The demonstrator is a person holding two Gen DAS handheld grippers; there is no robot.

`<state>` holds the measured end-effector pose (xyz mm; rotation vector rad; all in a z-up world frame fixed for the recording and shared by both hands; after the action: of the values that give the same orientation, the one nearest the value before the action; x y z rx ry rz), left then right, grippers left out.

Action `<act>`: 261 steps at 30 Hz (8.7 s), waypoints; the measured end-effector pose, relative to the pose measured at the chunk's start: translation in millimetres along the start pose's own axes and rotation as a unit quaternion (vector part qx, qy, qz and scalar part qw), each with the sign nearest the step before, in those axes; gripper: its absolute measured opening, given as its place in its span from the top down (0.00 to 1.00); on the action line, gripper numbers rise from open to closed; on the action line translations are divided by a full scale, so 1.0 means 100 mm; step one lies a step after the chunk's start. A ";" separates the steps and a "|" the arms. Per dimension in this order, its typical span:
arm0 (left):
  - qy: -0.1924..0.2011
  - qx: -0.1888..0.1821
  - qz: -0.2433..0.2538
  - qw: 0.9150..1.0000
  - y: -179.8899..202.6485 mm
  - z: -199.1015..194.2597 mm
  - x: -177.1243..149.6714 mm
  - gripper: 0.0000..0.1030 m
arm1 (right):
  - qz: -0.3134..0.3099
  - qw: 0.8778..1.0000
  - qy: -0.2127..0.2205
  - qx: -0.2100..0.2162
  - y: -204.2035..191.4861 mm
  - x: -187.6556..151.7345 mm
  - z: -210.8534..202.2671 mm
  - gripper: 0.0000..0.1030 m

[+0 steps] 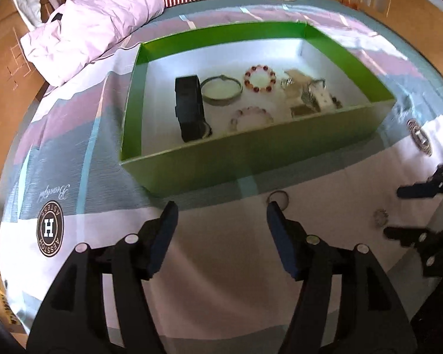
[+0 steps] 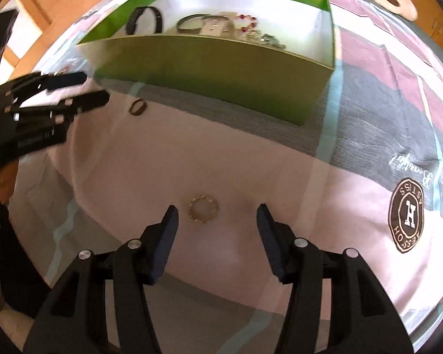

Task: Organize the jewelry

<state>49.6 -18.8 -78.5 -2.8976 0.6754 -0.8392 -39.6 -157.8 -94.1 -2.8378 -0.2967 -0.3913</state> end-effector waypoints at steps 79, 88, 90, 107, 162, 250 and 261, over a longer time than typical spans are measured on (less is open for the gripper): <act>-0.026 -0.086 0.031 0.995 0.29 0.15 -0.10 0.80 | 0.005 0.996 0.091 0.014 0.06 0.43 0.23 0.77; -0.030 -0.076 0.056 0.995 0.36 0.15 -0.14 0.64 | -0.002 0.997 0.072 0.012 0.06 0.39 0.18 0.59; -0.034 -0.078 0.059 0.995 0.38 0.17 -0.15 0.63 | -0.007 0.998 0.066 0.009 0.05 0.37 0.21 0.59; -0.030 -0.066 0.061 0.996 0.45 0.26 -0.17 0.61 | -0.025 0.996 0.082 -0.033 -0.01 0.42 0.29 0.59; -0.014 -0.065 0.059 0.996 0.54 0.23 -0.14 0.80 | -0.033 0.994 0.100 -0.036 -0.05 0.44 0.28 0.79; 0.082 0.026 -0.077 0.993 -0.23 -0.23 0.70 0.04 | 0.076 0.966 0.233 -0.080 0.35 1.21 -0.52 0.01; 0.079 0.028 -0.076 0.994 -0.25 -0.20 0.69 0.04 | 0.076 0.967 0.230 -0.079 0.36 1.21 -0.51 0.01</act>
<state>101.1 -23.9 -22.8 -2.8842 0.4367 -1.0946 70.9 -186.1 -19.8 -2.7820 0.0477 -1.0546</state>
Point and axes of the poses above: each gripper's, at about its wrist camera, not at the fingertips, and z roughly the way its jaws point, y to its right, x to its top, the point moved 5 cm from there along z, roughly the way its jaws point, and after that the axes turned 7 degrees about x, right-handed, at the moved point
